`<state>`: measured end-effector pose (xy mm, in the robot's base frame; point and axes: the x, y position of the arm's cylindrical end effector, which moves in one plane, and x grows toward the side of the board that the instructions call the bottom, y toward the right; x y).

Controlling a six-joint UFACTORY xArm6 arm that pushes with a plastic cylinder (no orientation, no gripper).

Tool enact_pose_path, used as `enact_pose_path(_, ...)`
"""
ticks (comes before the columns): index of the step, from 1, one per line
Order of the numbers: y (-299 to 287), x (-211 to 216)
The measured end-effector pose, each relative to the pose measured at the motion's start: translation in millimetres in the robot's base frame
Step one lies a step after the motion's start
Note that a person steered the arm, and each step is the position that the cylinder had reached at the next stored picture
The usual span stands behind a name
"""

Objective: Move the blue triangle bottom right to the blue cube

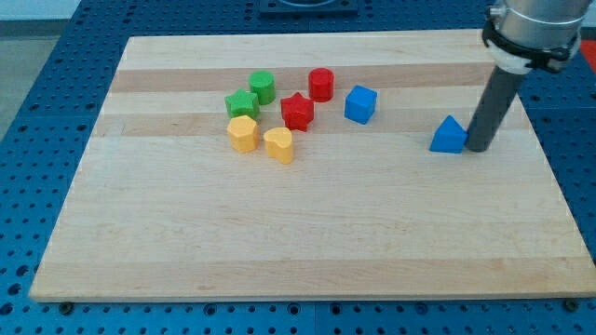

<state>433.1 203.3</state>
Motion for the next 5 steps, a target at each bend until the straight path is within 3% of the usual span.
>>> enact_pose_path(5, -89, -1)
